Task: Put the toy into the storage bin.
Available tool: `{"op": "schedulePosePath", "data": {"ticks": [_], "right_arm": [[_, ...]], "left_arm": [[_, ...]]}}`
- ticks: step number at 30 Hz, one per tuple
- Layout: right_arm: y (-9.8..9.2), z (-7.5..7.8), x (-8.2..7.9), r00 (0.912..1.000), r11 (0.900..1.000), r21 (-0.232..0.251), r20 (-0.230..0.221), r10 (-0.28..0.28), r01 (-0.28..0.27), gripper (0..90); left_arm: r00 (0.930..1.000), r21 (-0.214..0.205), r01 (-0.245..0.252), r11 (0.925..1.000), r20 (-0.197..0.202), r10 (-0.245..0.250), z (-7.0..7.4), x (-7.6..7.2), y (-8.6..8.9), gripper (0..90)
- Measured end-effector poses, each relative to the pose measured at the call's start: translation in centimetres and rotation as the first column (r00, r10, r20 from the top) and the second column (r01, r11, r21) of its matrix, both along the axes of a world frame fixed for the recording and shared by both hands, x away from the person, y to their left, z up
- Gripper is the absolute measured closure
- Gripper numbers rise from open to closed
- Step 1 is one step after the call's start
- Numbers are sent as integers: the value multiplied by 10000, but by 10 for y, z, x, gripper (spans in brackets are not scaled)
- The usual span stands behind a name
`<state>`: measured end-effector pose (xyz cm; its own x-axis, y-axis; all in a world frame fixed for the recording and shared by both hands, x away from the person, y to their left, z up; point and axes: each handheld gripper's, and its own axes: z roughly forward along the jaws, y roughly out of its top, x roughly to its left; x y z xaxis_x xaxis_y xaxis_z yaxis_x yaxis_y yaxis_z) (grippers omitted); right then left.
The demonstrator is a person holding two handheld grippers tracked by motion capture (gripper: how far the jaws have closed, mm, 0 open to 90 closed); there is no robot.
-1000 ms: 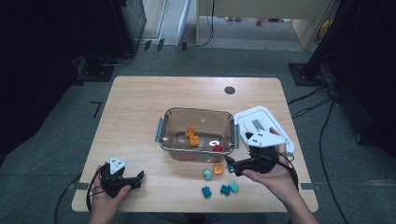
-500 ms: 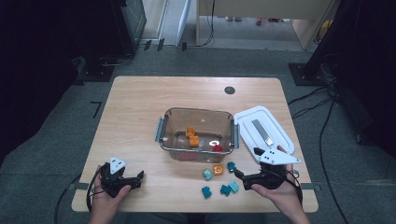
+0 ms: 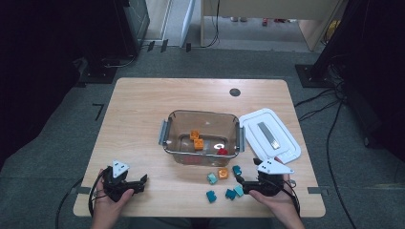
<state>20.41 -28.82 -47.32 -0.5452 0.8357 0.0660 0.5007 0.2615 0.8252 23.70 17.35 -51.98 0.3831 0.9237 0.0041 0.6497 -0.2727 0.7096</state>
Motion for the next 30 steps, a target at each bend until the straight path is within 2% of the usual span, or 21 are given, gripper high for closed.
{"op": "schedulePosePath", "data": {"ticks": [5, 13, 25, 30], "right_arm": [[4, -13, 4, 9996, 9996, -215, -241, -172, 167, 185], [6, -29, 10, 9985, 9980, -520, -393, -377, 356, 374], [16, -39, 16, 9960, 9964, -746, -776, -454, 396, 456], [18, -43, 18, 9952, 9930, -1084, -810, -553, 464, 514]], "left_arm": [[10000, -5, 1, 10000, -1, -1, 0, 0, 0, 14], [10000, -12, 1, 10000, 2, -1, 0, 0, 0, 15], [10000, -11, 10, 10000, 1, -10, 0, 0, 0, 15], [10000, -9, 12, 10000, 0, -12, 0, 0, 0, 15]]}}
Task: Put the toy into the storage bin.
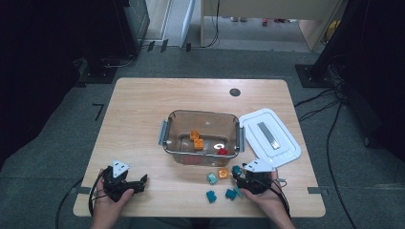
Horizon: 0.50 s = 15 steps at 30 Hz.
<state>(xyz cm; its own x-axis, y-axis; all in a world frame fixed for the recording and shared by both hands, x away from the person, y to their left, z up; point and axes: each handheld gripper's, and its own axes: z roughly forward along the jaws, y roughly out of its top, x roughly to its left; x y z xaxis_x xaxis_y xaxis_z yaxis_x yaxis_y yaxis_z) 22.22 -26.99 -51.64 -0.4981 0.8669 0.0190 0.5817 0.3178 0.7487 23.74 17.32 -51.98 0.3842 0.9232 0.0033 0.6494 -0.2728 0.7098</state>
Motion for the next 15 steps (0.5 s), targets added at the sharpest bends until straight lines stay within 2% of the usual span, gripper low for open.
{"op": "schedulePosePath", "data": {"ticks": [4, 8, 15], "right_arm": [[-1, -2, 1, 9999, 10000, -35, -131, 21, -22, 574], [-3, -1, 0, 9999, 10000, -75, -108, 57, -57, 674], [-9, 0, -2, 9998, 9998, 84, -121, 165, -164, 680]], "left_arm": [[10000, -2, 0, 10000, 0, 0, 0, 0, 0, 14], [10000, -2, -1, 10000, 3, 1, 0, 0, 0, 15], [10000, -2, -2, 10000, 4, 2, 0, 0, 0, 15]]}}
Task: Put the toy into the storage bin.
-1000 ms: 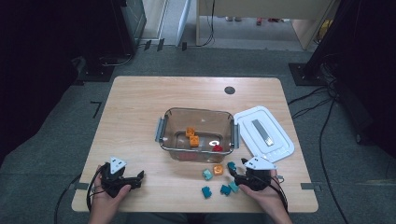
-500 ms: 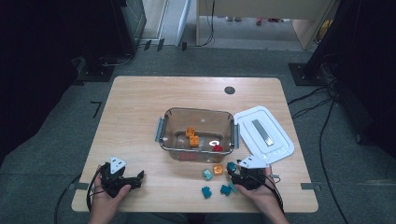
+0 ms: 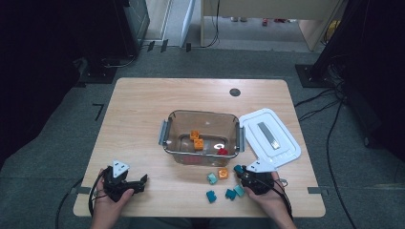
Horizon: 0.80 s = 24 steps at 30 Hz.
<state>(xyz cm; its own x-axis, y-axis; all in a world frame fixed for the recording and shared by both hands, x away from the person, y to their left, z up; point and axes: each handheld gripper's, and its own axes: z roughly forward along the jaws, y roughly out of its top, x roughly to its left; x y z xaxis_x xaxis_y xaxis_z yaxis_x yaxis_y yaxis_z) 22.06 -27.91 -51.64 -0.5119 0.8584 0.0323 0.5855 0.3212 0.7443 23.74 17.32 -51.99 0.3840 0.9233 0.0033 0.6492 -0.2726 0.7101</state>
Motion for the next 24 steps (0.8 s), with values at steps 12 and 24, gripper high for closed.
{"op": "schedulePosePath", "data": {"ticks": [12, 24], "right_arm": [[-10, 24, -11, 9977, 9981, 467, 565, 386, -412, 679], [-25, 59, -23, 9915, 9947, 859, 1220, 456, -564, 680]], "left_arm": [[10000, -3, -1, 10000, -3, 1, 0, 0, 0, 15], [10000, 0, 4, 10000, -2, -4, 0, 0, 0, 15]]}}
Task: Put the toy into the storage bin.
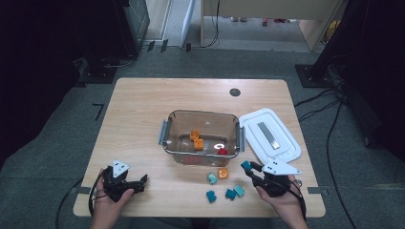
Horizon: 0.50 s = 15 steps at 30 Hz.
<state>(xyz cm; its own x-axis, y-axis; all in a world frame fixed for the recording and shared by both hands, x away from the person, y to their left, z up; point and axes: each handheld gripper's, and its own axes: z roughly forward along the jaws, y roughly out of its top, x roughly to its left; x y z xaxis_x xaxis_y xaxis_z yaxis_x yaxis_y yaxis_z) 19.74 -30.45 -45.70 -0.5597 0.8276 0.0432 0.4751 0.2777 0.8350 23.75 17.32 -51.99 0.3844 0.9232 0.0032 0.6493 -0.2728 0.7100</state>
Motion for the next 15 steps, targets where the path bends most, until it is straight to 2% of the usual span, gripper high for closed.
{"op": "schedulePosePath", "data": {"ticks": [15], "right_arm": [[-4, 41, -2, 9996, 9996, 198, 187, 191, -194, 680]], "left_arm": [[10000, -2, 1, 10000, 1, -1, 0, 0, 0, 15]]}}
